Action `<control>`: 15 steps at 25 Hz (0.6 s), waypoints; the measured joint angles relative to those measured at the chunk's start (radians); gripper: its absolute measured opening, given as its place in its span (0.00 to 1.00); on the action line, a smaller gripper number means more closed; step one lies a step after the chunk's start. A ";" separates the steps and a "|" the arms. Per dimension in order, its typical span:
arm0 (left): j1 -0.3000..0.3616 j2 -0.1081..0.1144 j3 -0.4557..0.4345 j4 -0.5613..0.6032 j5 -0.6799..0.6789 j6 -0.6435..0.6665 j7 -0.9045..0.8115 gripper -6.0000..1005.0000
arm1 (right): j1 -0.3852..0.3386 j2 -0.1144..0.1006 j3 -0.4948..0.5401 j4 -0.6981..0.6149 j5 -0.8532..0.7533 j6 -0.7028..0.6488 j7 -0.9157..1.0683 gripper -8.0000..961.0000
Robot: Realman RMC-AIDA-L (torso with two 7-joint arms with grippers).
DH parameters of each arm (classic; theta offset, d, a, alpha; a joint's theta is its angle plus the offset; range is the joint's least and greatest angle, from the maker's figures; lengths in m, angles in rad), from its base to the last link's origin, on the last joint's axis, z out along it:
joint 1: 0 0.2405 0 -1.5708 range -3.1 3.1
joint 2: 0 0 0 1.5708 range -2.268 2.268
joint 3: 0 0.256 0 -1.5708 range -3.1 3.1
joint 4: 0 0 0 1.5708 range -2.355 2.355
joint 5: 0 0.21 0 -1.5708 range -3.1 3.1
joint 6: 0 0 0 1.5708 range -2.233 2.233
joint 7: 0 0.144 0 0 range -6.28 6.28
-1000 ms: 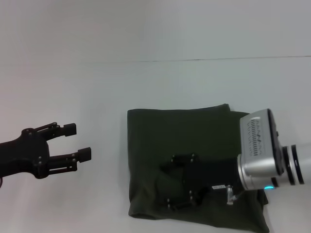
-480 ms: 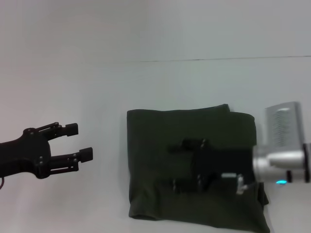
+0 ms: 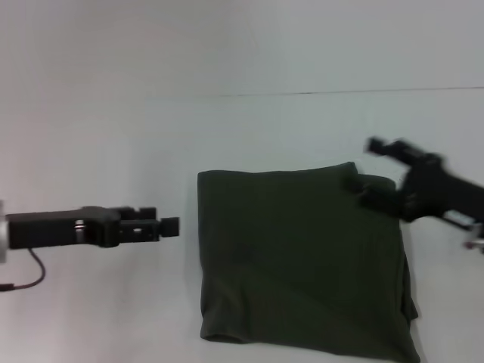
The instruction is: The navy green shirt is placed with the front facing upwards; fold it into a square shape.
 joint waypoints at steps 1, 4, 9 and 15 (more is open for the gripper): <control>-0.011 0.004 0.012 -0.008 0.010 -0.013 -0.049 0.87 | 0.000 0.000 0.000 0.000 0.000 0.000 0.000 0.94; -0.057 0.017 0.050 -0.049 0.051 -0.077 -0.202 0.87 | -0.042 -0.003 0.103 -0.008 0.001 -0.045 0.000 0.94; -0.126 0.028 0.108 -0.130 0.103 -0.190 -0.356 0.87 | -0.102 -0.001 0.205 -0.010 0.000 -0.077 -0.019 0.94; -0.190 0.019 0.218 -0.212 0.132 -0.307 -0.438 0.87 | -0.129 0.001 0.231 -0.003 -0.005 -0.084 -0.036 0.94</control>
